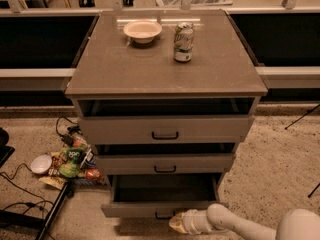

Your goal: Close bottom drawer

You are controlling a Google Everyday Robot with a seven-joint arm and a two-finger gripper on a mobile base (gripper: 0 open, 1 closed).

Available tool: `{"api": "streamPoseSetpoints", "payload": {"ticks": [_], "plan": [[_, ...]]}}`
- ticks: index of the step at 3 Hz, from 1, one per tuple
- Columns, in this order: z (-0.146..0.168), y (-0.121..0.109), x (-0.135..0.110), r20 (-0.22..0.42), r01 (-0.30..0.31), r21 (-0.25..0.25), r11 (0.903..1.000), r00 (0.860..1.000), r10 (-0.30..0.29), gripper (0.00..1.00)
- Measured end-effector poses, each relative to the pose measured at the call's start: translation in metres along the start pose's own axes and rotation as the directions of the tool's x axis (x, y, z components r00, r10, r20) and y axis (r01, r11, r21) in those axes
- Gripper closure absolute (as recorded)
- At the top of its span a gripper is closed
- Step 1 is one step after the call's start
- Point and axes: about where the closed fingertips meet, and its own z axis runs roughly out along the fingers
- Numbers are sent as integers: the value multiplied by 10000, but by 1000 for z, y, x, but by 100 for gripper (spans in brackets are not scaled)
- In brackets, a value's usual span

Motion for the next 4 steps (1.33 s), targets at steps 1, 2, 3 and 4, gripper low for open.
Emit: {"api": "streamPoseSetpoints", "payload": {"ticks": [1, 2, 3, 4], "plan": [[3, -4, 2, 23, -16, 23, 10000, 10000, 16, 100], [4, -26, -3, 463, -21, 61, 10000, 9989, 19, 100], [4, -30, -3, 501, -16, 88, 10000, 9987, 12, 100], [2, -63, -10, 595, 44, 249, 9997, 9982, -59, 100]]}}
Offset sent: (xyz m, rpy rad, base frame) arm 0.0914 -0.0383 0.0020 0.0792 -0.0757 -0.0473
